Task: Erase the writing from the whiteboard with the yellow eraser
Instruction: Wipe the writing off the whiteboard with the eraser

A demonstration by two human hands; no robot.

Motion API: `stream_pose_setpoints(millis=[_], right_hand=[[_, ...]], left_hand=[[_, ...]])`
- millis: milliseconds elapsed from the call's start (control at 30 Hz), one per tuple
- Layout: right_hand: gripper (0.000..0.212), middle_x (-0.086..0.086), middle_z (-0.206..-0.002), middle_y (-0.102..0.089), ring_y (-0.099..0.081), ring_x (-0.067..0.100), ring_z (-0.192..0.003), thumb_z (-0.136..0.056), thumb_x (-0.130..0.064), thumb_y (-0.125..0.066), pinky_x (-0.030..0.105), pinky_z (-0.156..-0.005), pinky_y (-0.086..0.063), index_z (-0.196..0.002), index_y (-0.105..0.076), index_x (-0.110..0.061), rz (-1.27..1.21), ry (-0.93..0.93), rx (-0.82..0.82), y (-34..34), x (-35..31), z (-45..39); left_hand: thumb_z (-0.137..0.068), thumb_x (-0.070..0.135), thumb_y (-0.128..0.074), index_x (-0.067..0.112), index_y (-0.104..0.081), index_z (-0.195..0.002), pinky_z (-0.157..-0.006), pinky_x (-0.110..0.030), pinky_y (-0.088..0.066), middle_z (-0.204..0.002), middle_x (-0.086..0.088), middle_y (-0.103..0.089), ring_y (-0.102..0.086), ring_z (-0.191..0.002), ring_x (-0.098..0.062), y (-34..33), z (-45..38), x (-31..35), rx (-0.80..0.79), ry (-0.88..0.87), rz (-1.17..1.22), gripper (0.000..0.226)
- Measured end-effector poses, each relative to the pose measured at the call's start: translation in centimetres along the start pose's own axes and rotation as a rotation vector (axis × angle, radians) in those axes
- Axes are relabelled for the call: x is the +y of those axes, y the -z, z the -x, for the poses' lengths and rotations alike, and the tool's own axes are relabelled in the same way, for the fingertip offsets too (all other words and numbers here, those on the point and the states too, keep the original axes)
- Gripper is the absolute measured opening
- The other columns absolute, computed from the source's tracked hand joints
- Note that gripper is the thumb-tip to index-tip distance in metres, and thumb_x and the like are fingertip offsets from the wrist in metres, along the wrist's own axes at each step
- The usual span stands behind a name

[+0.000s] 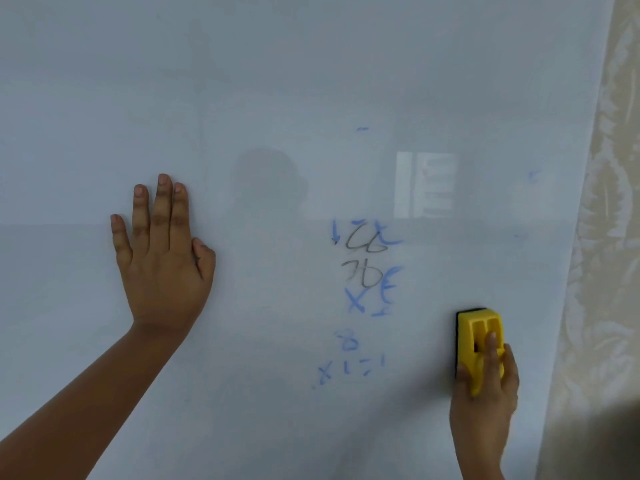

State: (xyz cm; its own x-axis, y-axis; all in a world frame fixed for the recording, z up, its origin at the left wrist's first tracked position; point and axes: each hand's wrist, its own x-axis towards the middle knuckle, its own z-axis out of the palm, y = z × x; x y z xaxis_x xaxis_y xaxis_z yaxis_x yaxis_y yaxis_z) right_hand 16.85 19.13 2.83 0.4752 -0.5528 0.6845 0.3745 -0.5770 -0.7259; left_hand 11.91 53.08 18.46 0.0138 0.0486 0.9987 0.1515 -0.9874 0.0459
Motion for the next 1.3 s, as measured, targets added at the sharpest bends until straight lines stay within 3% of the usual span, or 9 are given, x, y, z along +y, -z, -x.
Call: stream_pose_setpoints(millis=[167,233,367,567,733,833,967,1200,1300], right_hand=[[0.055,0.032,-0.137,-0.039,-0.046,0.053,-0.114,-0.077,-0.004,-0.056,0.059,-0.091,-0.039,-0.131,-0.045,-0.006,-0.038,0.154,-0.049,-0.9,-1.4,2.1],[0.055,0.033,-0.135,-0.041,-0.047,0.054,-0.113,-0.076,-0.004,-0.057,0.059,-0.09,-0.039,-0.129,-0.043,-0.009,-0.032,0.157,-0.066,-0.5,-0.5,2.7],[0.068,0.019,-0.147,-0.031,-0.038,0.049,-0.122,-0.086,0.0,-0.059,0.058,-0.098,-0.035,-0.139,-0.029,-0.029,-0.049,-0.086,-0.036,-0.1,-1.2,0.5],[0.068,0.021,-0.138,-0.044,-0.045,0.042,-0.116,-0.069,0.015,-0.067,0.063,-0.092,-0.04,-0.128,-0.053,-0.016,-0.059,0.273,-0.062,-2.6,-7.3,5.5],[0.044,0.001,-0.127,-0.043,-0.044,0.029,-0.108,-0.077,-0.016,-0.044,0.052,-0.091,-0.039,-0.116,-0.049,-0.034,0.086,0.578,-0.187,-2.6,-5.1,10.0],[0.043,0.012,-0.13,-0.054,-0.045,0.031,-0.11,-0.079,-0.012,-0.049,0.065,-0.087,-0.043,-0.119,-0.051,-0.028,0.038,0.47,-0.152,-1.7,-4.5,7.9],[0.068,0.015,-0.132,-0.051,-0.042,0.032,-0.114,-0.068,0.013,-0.071,0.068,-0.086,-0.042,-0.122,-0.053,-0.025,-0.069,0.34,-0.101,-2.5,-7.8,6.3],[0.039,-0.002,-0.119,-0.065,-0.049,0.024,-0.109,-0.098,-0.021,-0.024,0.046,-0.098,-0.029,-0.115,-0.051,-0.044,0.139,0.696,-0.135,-3.8,-6.2,11.2],[0.036,0.005,-0.119,-0.064,-0.05,0.027,-0.105,-0.094,-0.02,-0.031,0.043,-0.098,-0.031,-0.118,-0.049,-0.04,0.171,0.663,-0.081,-2.6,-4.0,8.7]], left_hand=[[-0.092,0.017,-0.031,0.008,-0.022,-0.149,-0.117,-0.045,-0.003,-0.155,-0.01,-0.02,-0.012,-0.145,-0.026,-0.2,0.0,-0.2,0.014,-0.006,-0.007,0.058],[-0.092,0.016,-0.032,0.008,-0.022,-0.149,-0.117,-0.045,-0.003,-0.155,-0.01,-0.02,-0.012,-0.145,-0.026,-0.2,0.1,-0.2,0.015,-0.004,-0.007,0.058],[-0.092,0.015,-0.034,0.008,-0.021,-0.149,-0.117,-0.045,-0.002,-0.156,-0.01,-0.02,-0.012,-0.145,-0.027,-0.1,0.0,0.0,0.002,-0.003,-0.001,0.059],[-0.092,0.016,-0.033,0.007,-0.022,-0.149,-0.116,-0.047,-0.005,-0.155,-0.011,-0.021,-0.014,-0.144,-0.029,-0.1,0.1,-0.1,0.014,-0.003,0.006,0.058],[-0.092,0.017,-0.031,0.007,-0.022,-0.149,-0.116,-0.047,-0.005,-0.155,-0.012,-0.02,-0.014,-0.144,-0.029,-0.1,0.3,-0.3,0.014,-0.02,-0.007,0.058],[-0.092,0.016,-0.032,0.006,-0.022,-0.149,-0.116,-0.048,-0.005,-0.155,-0.012,-0.021,-0.014,-0.144,-0.029,-0.1,0.3,-0.2,0.011,-0.011,-0.002,0.058],[-0.092,0.016,-0.033,0.006,-0.022,-0.149,-0.117,-0.047,-0.004,-0.155,-0.012,-0.021,-0.013,-0.144,-0.028,0.0,0.3,-0.1,0.0,-0.005,0.001,0.059],[-0.092,0.017,-0.032,0.006,-0.023,-0.148,-0.116,-0.05,-0.009,-0.154,-0.012,-0.023,-0.017,-0.143,-0.03,0.1,0.3,-0.1,0.004,-0.013,-0.012,0.058],[-0.092,0.018,-0.03,0.006,-0.022,-0.148,-0.116,-0.048,-0.008,-0.155,-0.012,-0.023,-0.015,-0.144,-0.028,0.1,0.3,0.0,-0.005,0.001,-0.016,0.058]])
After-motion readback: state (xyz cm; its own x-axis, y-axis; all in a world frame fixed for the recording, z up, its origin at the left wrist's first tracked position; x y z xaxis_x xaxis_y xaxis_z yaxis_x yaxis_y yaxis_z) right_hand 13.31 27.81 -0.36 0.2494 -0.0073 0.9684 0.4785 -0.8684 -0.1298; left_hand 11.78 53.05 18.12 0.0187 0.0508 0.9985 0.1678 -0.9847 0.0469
